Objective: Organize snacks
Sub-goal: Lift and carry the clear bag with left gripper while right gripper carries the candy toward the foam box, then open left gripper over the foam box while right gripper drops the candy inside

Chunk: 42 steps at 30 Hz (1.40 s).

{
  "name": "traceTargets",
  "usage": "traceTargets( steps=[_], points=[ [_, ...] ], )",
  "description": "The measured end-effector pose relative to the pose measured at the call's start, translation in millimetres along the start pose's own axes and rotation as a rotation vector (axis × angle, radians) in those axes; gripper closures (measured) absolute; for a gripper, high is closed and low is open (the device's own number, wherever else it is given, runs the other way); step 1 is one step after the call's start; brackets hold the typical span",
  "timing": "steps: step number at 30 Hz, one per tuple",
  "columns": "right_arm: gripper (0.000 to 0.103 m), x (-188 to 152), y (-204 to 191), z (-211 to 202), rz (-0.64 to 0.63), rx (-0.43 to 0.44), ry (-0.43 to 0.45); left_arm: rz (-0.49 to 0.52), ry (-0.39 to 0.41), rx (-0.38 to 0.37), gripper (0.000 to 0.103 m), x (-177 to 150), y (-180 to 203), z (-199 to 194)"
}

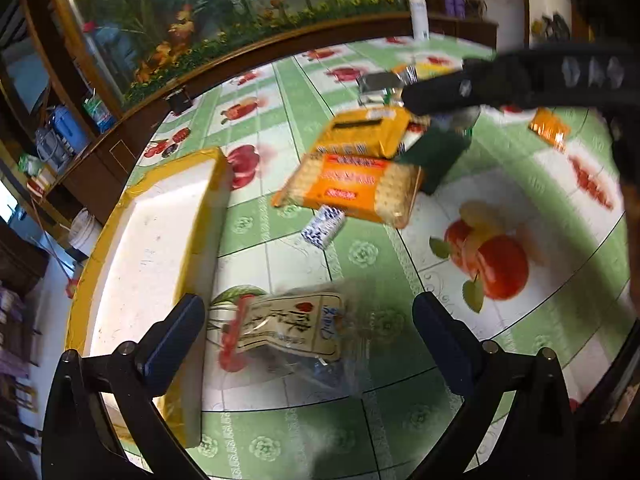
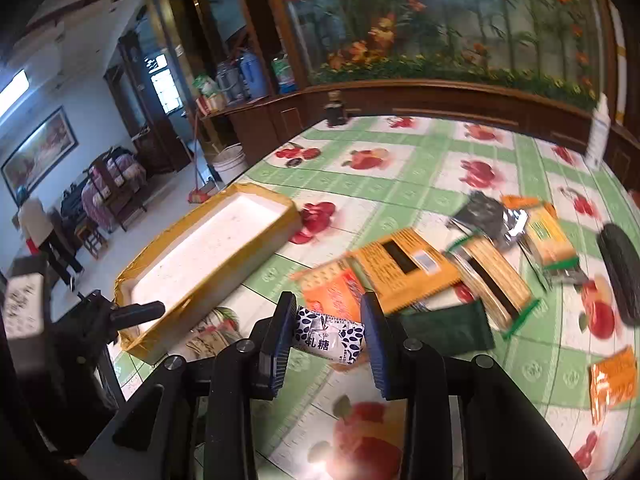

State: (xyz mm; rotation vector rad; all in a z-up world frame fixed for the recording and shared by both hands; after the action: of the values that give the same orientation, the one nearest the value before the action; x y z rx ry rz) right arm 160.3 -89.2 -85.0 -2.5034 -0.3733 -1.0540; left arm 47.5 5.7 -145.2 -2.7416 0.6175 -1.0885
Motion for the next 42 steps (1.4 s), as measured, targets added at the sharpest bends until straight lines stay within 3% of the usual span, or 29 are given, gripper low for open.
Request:
traceTargets(
  steps=[4, 6, 7, 9, 12, 17, 22, 25, 29, 33, 37, 41, 42],
  points=[
    [0.069, -1, 9, -6, 0.018, 0.002, 0.007, 0.004, -0.098, -0.020, 0.000, -14, 7, 32],
    [0.069, 2, 7, -8, 0.013, 0.005, 0.014, -0.109, -0.097, -0.077, 0.013, -15, -9, 33],
    [0.069, 3, 6, -10, 0.011, 0.009, 0.018, -0.151, -0.095, -0.070, 0.036, -16, -18, 34],
    [0.069, 6, 3, -11, 0.007, 0.015, 0.022, -0.217, -0.085, -0.116, 0.038, -17, -27, 33],
    [0.069, 8, -3, -10, -0.002, 0.024, 0.024, -0.225, -0.061, -0.115, 0.041, -17, -27, 24],
    [0.069, 9, -14, -2, -0.015, 0.046, 0.013, -0.238, 0.027, -0.126, 0.042, 0, -29, -6],
    [0.069, 17, -47, 19, -0.036, 0.130, -0.008, -0.317, 0.108, -0.018, 0.042, 8, -89, -39],
    [0.069, 28, -90, 38, -0.074, 0.226, -0.017, -0.395, 0.066, 0.079, 0.042, -11, -139, -31],
    [0.069, 33, -151, 84, -0.131, 0.330, -0.070, -0.492, 0.004, 0.137, 0.041, -40, -179, -10],
    [0.069, 29, -189, 137, -0.179, 0.334, -0.138, -0.520, -0.028, 0.173, 0.041, -55, -190, 3],
    [0.069, 20, -194, 187, -0.178, 0.302, -0.223, -0.538, -0.053, 0.192, 0.041, -64, -193, 14],
    [0.067, 14, -189, 202, -0.205, 0.270, -0.241, -0.567, -0.077, 0.193, 0.036, -71, -195, 19],
    [0.061, 14, -190, 203, -0.209, 0.268, -0.246, -0.566, -0.079, 0.203, 0.033, -71, -195, 19]
  ],
)
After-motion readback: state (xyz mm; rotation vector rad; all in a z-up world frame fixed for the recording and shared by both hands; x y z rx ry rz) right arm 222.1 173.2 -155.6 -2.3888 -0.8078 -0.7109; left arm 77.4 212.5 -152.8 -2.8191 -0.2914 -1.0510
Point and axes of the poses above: each gripper's, at about its wrist camera, not at the fingertips, and z roughly the way its jaws point, y to its right, x to its top, the point moved 5 cm from there along z, roughly the way its jaws point, and after that the axes turned 4 degrees about y, right-handed, at the moved point
